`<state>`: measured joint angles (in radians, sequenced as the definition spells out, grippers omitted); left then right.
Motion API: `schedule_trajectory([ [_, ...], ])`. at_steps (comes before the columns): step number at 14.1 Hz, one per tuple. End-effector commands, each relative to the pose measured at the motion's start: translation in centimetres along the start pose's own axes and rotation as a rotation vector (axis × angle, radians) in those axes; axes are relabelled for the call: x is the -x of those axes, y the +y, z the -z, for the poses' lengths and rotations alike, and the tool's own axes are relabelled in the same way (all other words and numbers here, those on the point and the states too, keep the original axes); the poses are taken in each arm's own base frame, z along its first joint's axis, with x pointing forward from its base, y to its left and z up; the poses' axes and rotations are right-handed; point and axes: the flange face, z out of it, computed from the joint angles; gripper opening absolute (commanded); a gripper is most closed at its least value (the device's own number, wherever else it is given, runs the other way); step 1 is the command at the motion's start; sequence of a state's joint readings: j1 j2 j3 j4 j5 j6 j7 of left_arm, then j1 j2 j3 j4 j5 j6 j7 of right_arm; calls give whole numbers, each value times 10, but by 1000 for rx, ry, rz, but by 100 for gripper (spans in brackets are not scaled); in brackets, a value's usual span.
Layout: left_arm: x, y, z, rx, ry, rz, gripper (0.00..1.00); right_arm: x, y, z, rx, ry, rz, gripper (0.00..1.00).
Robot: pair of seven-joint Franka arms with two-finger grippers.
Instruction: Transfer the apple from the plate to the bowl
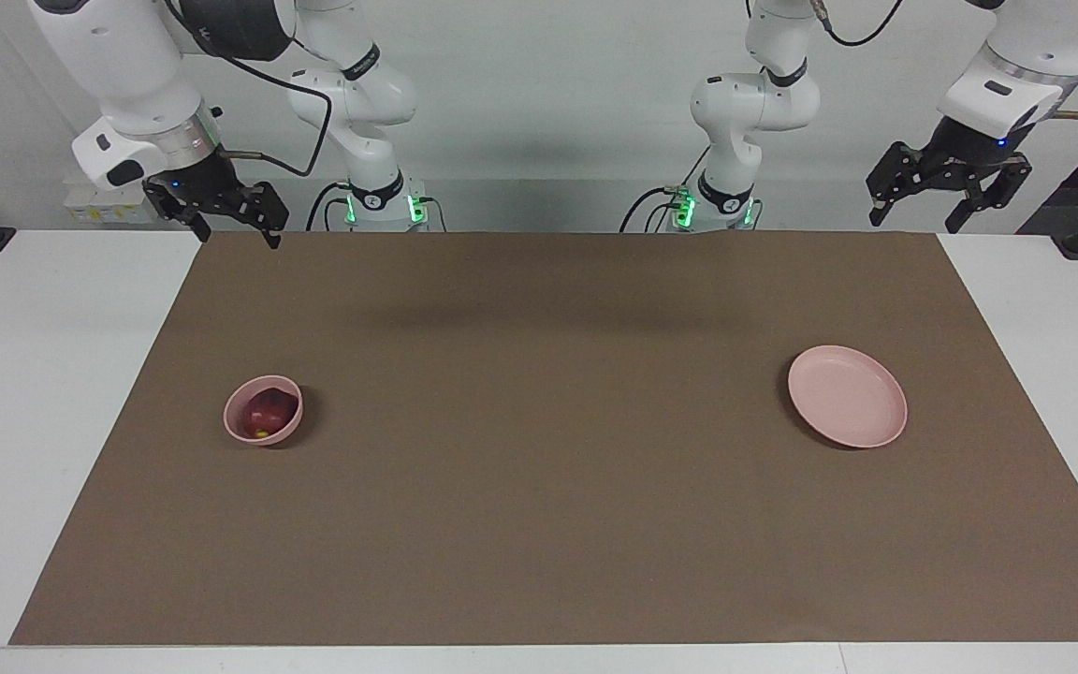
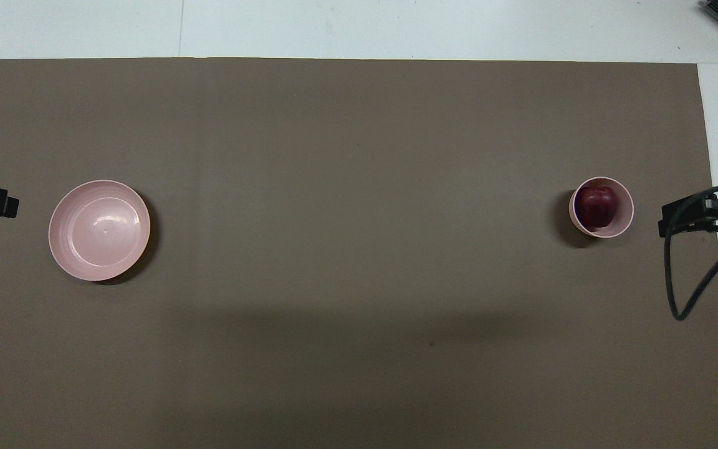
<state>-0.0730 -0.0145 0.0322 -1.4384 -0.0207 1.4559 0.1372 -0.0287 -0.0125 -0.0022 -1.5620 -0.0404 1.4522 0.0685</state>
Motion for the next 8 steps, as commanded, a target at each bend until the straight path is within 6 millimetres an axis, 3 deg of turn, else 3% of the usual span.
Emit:
schedule_trajectory([
  [1,4,-1,3,5,-4,7,100,2,1,14,-26,7,19,100],
  [8,4,-1,3,5,-4,9,100,-1,6,15,-35,-11,13,100],
])
